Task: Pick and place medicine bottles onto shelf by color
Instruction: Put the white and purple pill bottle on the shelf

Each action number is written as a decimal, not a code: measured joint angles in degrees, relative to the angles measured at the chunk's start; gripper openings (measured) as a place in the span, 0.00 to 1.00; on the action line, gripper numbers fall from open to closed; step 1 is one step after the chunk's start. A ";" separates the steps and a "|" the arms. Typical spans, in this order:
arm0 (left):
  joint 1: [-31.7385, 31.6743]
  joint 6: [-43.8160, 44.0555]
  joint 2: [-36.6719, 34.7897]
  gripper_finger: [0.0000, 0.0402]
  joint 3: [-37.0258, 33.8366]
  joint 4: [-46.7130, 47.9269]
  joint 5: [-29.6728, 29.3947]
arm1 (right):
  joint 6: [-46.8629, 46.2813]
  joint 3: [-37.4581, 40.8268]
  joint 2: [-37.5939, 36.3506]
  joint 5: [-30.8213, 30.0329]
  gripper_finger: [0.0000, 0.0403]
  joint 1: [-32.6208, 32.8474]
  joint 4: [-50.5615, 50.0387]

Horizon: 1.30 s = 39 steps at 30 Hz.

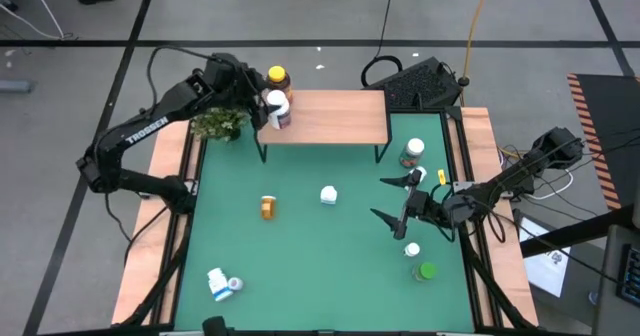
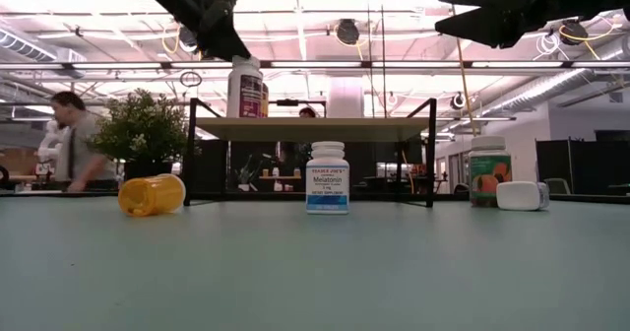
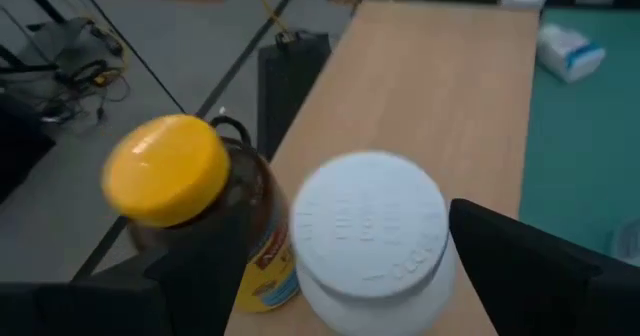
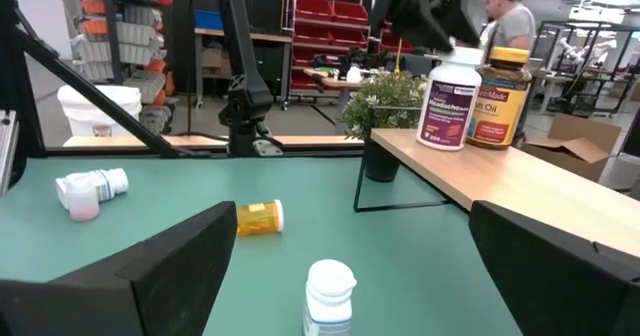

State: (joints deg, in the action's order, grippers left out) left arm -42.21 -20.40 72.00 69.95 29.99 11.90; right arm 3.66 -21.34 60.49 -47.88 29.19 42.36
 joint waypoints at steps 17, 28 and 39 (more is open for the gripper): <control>10.38 22.91 -9.00 0.85 -10.60 6.21 -13.46 | -3.25 0.00 0.02 0.11 0.98 0.02 -1.11; 17.87 32.23 -9.00 0.85 -24.93 -12.81 -35.79 | -2.51 0.00 0.02 0.09 0.98 0.02 -1.08; 16.87 32.62 -9.00 0.85 -28.41 -21.57 -41.34 | -2.78 0.00 0.02 0.07 0.98 0.02 -1.08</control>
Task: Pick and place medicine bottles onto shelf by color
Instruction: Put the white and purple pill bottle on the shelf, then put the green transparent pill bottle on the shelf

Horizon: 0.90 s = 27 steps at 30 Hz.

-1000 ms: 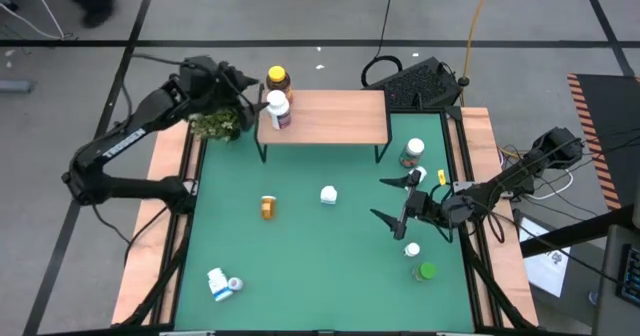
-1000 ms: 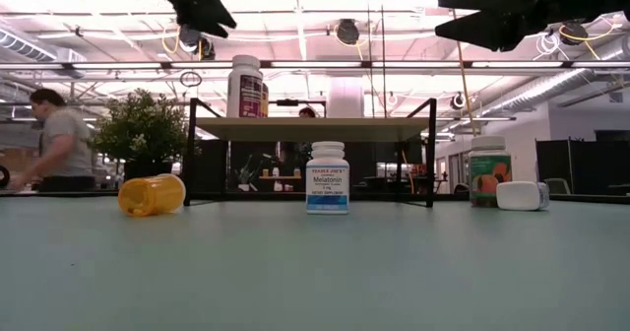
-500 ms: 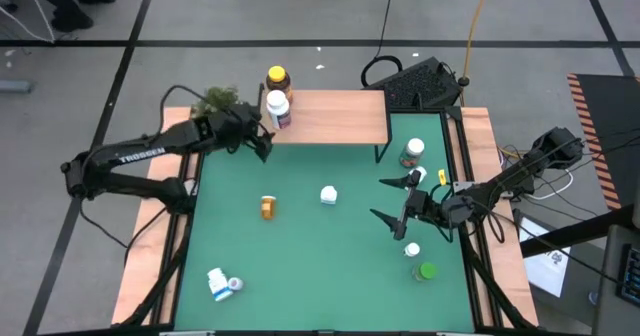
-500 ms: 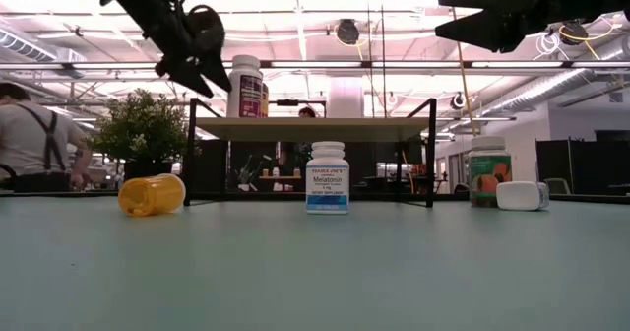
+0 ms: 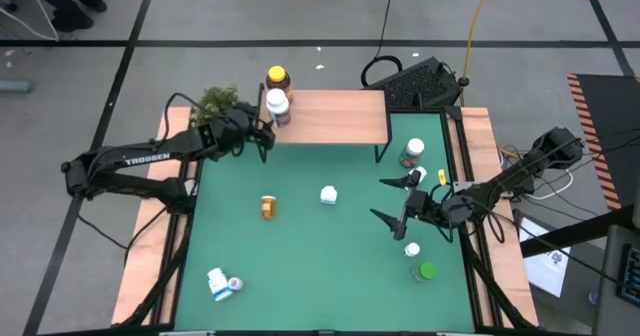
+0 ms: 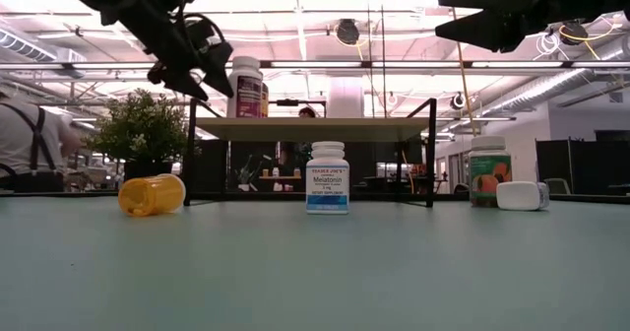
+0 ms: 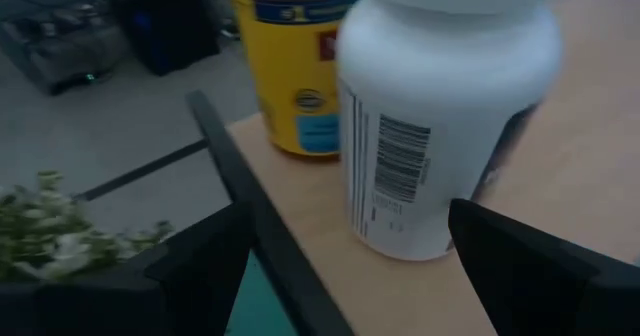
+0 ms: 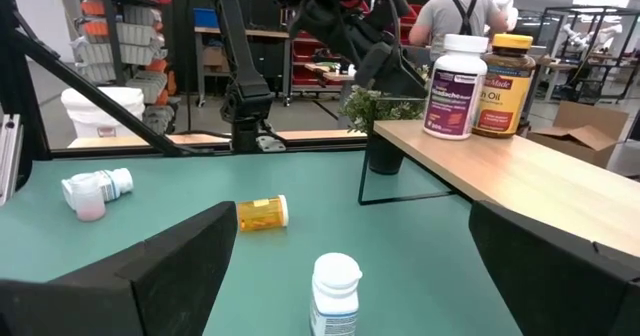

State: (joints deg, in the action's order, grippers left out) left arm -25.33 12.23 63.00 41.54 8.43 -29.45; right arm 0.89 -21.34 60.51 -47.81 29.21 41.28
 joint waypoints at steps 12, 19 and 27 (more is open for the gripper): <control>-2.70 -0.48 -0.08 0.85 -0.02 0.00 -0.58 | 0.16 0.00 0.00 -0.04 0.98 0.00 -0.36; -0.80 2.64 -5.48 0.85 2.45 2.96 2.94 | 1.62 -0.02 -0.23 -0.15 0.98 0.00 0.00; 6.65 -1.16 -10.43 0.85 2.82 2.17 9.19 | -5.22 -9.40 -3.55 -1.86 0.98 -0.27 -30.74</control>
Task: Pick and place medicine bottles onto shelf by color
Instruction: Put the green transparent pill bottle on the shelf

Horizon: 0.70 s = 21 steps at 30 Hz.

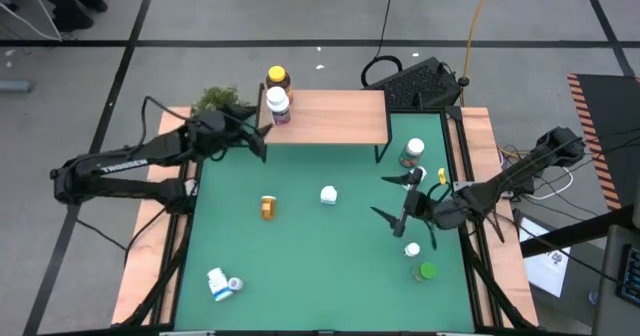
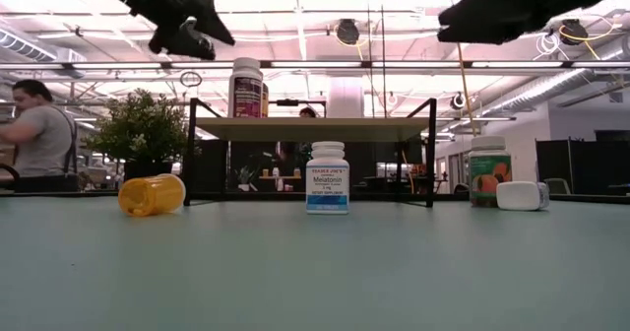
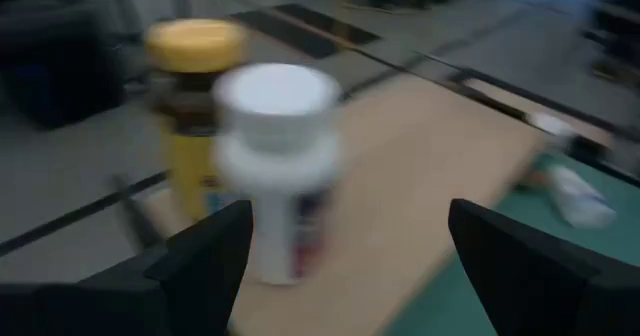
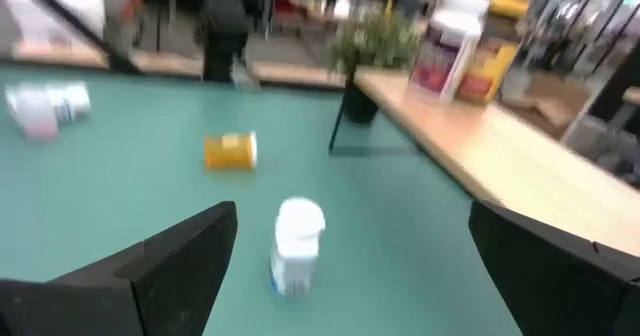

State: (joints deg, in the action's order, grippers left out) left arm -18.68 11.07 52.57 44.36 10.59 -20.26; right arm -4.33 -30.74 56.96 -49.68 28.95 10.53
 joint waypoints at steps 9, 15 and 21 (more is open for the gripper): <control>10.75 -1.38 6.52 0.85 -0.09 -7.97 1.80 | -9.07 -10.08 -5.99 -3.81 0.98 -6.28 -30.00; 17.19 -5.76 13.65 0.85 -0.09 -17.22 2.02 | -18.59 -10.03 -11.97 1.94 0.98 -17.62 -48.44; 19.21 -10.53 15.81 0.85 -0.09 -23.55 2.04 | -20.48 -10.03 -14.99 6.42 0.98 -26.75 -53.83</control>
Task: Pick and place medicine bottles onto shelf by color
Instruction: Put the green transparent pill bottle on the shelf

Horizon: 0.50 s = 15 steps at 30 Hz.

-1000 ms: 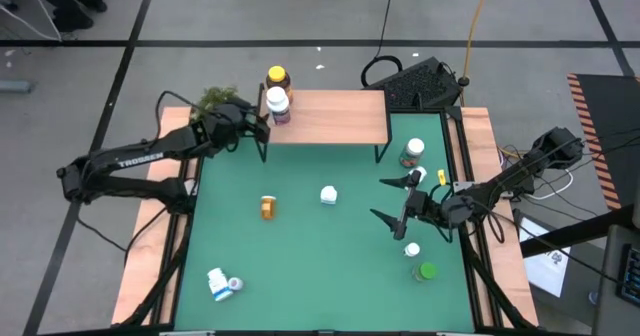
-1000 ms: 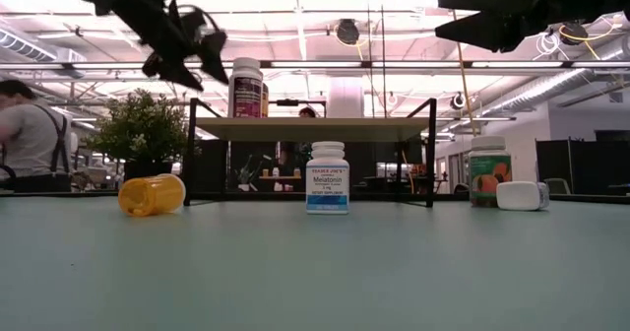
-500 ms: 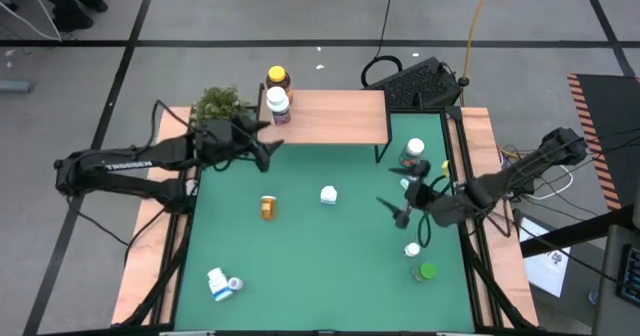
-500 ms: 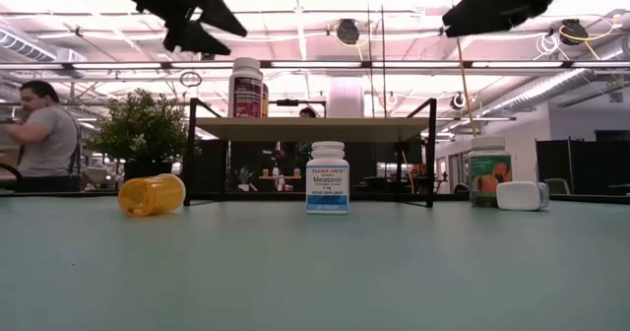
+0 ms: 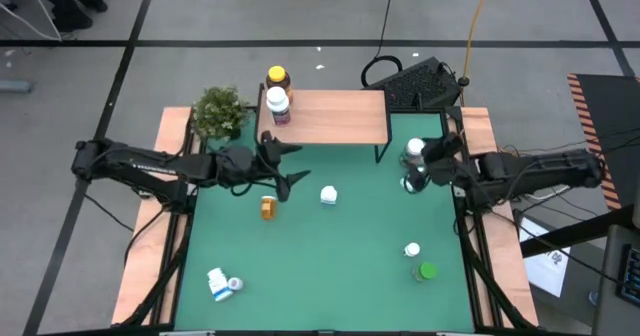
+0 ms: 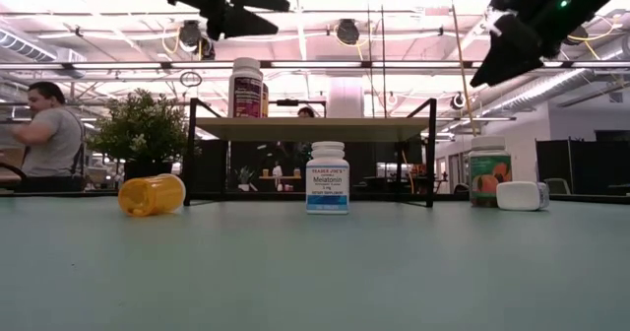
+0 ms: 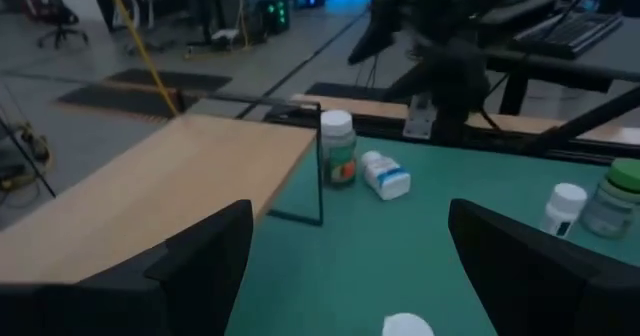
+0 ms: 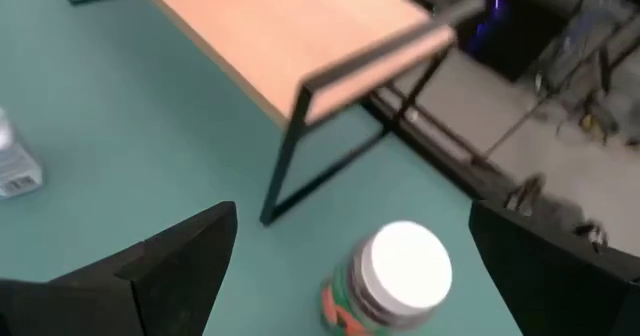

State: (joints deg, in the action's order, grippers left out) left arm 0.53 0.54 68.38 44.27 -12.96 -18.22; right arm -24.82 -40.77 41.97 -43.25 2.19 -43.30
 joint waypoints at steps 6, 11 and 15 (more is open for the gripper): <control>-0.01 -4.30 -0.32 0.85 0.00 -3.20 0.00 | 5.03 1.26 2.46 9.86 0.98 -11.20 1.41; 0.01 -8.19 -0.71 0.85 0.00 -5.34 0.74 | 8.42 3.30 3.09 15.94 0.98 -18.26 3.06; 0.01 -9.77 -0.68 0.85 0.02 -5.29 1.40 | 9.20 4.88 3.06 18.12 0.97 -23.00 3.74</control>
State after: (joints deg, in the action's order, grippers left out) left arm 0.54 -9.23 67.70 44.29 -18.24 -16.82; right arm -15.61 -35.89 45.02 -25.13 -20.81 -39.56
